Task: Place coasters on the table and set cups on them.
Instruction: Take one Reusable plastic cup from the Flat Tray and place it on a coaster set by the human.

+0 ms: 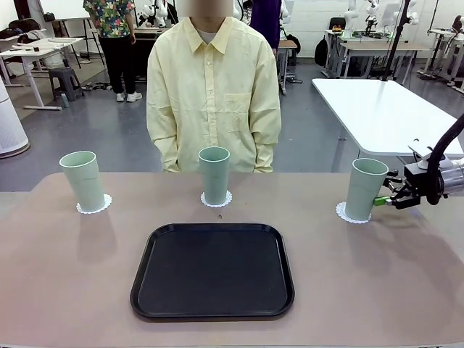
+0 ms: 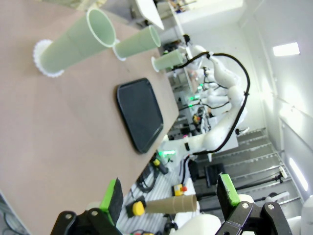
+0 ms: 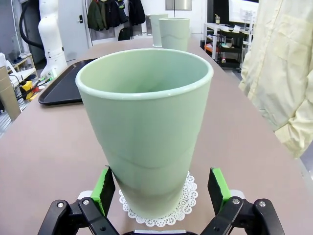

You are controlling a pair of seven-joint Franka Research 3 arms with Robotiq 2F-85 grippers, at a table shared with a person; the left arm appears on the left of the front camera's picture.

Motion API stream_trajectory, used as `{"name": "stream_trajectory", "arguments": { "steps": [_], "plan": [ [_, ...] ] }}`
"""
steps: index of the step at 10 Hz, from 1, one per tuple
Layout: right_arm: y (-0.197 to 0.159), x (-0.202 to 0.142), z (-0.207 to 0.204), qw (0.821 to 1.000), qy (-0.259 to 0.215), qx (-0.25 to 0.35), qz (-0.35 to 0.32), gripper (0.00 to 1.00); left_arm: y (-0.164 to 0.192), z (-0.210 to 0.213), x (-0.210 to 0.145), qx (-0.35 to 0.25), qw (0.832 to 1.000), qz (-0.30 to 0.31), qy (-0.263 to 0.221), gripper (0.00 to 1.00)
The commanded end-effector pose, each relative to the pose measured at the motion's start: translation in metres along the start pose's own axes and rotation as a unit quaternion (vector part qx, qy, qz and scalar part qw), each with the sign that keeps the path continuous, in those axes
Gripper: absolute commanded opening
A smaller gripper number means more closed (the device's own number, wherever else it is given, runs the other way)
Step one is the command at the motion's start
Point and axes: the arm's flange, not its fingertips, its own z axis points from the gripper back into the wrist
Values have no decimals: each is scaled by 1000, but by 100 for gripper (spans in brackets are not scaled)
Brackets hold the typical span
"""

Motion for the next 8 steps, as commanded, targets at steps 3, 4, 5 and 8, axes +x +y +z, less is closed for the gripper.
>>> {"name": "stream_trajectory", "arguments": {
  "steps": [3,4,5,8],
  "plan": [
    [-4,4,8,1000,-6,-4,-10,100,-2,2,-1,2,1000,0,-1,100],
    [-4,4,9,1000,-4,-6,-9,100,-2,2,-1,2,1000,0,-1,100],
    [-1,7,14,1000,6,-12,-10,100,-2,2,-1,2,1000,0,-1,100],
    [37,54,41,993,95,-52,-52,100,-2,2,-1,2,1000,0,-1,100]
  ]
}}
